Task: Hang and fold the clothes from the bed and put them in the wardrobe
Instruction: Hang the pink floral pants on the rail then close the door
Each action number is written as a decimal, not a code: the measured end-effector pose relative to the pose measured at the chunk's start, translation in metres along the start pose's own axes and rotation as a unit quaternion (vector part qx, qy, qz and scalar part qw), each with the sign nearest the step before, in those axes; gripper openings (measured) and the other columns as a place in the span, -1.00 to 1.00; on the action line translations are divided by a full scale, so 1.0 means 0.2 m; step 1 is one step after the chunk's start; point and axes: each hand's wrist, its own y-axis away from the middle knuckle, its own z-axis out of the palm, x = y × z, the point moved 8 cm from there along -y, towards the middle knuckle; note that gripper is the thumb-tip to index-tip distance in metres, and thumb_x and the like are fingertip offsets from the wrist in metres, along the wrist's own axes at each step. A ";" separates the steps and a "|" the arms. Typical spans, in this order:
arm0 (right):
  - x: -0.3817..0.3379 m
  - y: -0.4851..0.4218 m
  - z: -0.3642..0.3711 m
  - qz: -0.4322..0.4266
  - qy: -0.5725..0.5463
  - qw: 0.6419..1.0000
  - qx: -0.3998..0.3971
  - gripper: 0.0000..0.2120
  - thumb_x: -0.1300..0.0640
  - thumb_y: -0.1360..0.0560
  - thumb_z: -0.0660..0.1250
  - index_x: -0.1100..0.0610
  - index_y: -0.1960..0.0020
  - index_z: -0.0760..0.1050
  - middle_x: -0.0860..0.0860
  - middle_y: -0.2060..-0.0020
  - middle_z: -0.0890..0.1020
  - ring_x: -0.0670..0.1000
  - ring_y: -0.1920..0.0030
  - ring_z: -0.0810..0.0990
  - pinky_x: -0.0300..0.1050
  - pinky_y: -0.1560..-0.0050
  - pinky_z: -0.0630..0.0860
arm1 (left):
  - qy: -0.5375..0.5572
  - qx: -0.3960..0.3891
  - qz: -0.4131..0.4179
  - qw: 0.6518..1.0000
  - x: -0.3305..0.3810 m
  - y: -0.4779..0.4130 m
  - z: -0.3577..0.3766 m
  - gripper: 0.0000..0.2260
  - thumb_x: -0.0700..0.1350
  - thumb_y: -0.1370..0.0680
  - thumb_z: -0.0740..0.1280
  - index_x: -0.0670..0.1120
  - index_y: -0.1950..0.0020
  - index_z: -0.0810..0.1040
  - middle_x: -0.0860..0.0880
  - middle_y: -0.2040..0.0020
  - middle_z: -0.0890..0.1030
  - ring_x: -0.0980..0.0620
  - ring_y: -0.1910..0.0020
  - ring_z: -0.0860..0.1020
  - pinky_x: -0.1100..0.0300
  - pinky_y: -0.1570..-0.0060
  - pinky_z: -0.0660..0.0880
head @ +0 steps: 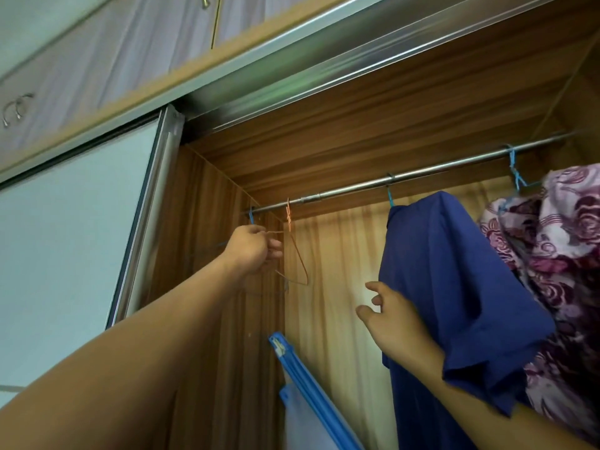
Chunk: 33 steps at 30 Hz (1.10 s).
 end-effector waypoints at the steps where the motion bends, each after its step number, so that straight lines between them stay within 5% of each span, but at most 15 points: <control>1: 0.01 0.01 0.00 0.000 0.005 1.000 -0.004 -0.48 0.05 -0.58 0.31 -0.01 -0.52 0.33 -0.06 -0.13 0.47 -0.04 -0.08 0.47 -0.14 -0.05 0.42 | 0.005 0.010 0.004 1.000 0.00 -0.01 -0.01 -0.65 -0.27 -0.71 0.08 -0.24 -0.51 0.29 -0.19 0.03 0.61 -0.04 0.22 0.61 0.03 0.04 0.62; 5: 0.05 0.03 0.01 -0.001 0.037 0.999 0.004 -0.48 0.03 -0.58 0.30 -0.03 -0.52 0.32 0.03 -0.33 0.46 0.06 -0.33 0.42 -0.03 -0.30 0.42 | -0.012 0.051 0.047 0.998 0.02 -0.06 -0.06 -0.68 -0.23 -0.72 0.04 -0.21 -0.45 0.38 -0.15 -0.01 0.62 0.00 0.22 0.62 -0.06 -0.16 0.60; 11: 0.03 0.04 0.10 0.001 0.032 0.999 -0.023 -0.50 0.03 -0.59 0.30 -0.02 -0.51 0.32 0.04 -0.36 0.43 0.06 -0.35 0.39 -0.05 -0.33 0.38 | 0.021 0.081 0.062 0.995 0.10 -0.11 -0.06 -0.73 -0.19 -0.73 0.04 -0.17 -0.36 0.43 -0.10 -0.02 0.64 0.03 0.26 0.64 -0.05 -0.12 0.62; 17: 0.00 0.06 0.16 -0.021 -0.039 0.999 -0.014 -0.60 -0.03 -0.62 0.28 -0.01 -0.44 0.42 0.00 -0.31 0.48 -0.02 -0.30 0.46 -0.14 -0.25 0.40 | 0.047 0.092 0.087 0.991 0.10 0.00 -0.09 -0.80 -0.18 -0.72 0.07 -0.06 -0.24 0.45 -0.10 0.04 0.65 0.05 0.36 0.63 0.01 0.02 0.67; 21: -0.04 0.07 0.21 0.033 -0.184 0.981 -0.058 -0.75 -0.19 -0.63 0.20 -0.15 -0.24 0.50 -0.17 -0.16 0.58 -0.09 -0.24 0.53 -0.20 -0.16 0.46 | 0.001 0.080 0.145 0.986 -0.10 0.30 -0.06 -0.79 -0.17 -0.72 0.09 0.02 -0.17 0.50 0.07 0.17 0.61 0.16 0.34 0.57 0.26 0.27 0.56; 23: -0.06 0.07 0.26 0.077 -0.247 0.962 -0.084 -0.55 -0.23 -0.62 0.20 -0.06 -0.43 0.40 -0.11 -0.21 0.57 -0.06 -0.21 0.56 -0.06 -0.20 0.57 | -0.039 0.056 0.176 0.982 -0.23 0.50 -0.01 -0.77 -0.16 -0.71 0.10 0.08 -0.11 0.51 0.17 0.23 0.59 0.24 0.30 0.53 0.37 0.28 0.46; 26: -0.05 0.08 0.34 0.161 -0.364 0.909 -0.122 -0.26 -0.18 -0.62 0.27 0.04 -0.63 0.01 0.08 -0.22 0.55 0.05 -0.10 0.64 -0.06 0.07 0.68 | -0.079 0.052 0.178 0.979 -0.48 0.78 0.03 -0.81 -0.16 -0.70 0.12 0.07 -0.04 0.48 0.14 0.18 0.59 0.24 0.24 0.54 0.42 0.24 0.42; 30: 0.10 0.17 0.45 0.294 -0.348 0.876 -0.160 -0.62 0.06 -0.63 0.34 0.19 -0.34 0.34 0.25 -0.10 0.55 0.19 0.03 0.67 -0.01 0.21 0.67 | -0.131 0.067 0.126 0.981 -0.81 1.08 0.04 -0.85 -0.16 -0.67 0.17 0.05 -0.02 0.48 0.07 0.16 0.59 0.16 0.21 0.54 0.30 0.18 0.40; 33: 0.24 0.31 0.55 0.356 -0.316 0.860 -0.187 -0.90 0.19 -0.63 0.31 0.22 -0.09 0.48 0.25 -0.02 0.60 0.17 0.17 0.67 0.00 0.26 0.64 | -0.179 0.004 0.114 0.977 -1.00 1.26 0.08 -0.85 -0.12 -0.66 0.18 0.11 -0.04 0.48 0.03 0.05 0.60 0.15 0.08 0.56 0.20 0.03 0.43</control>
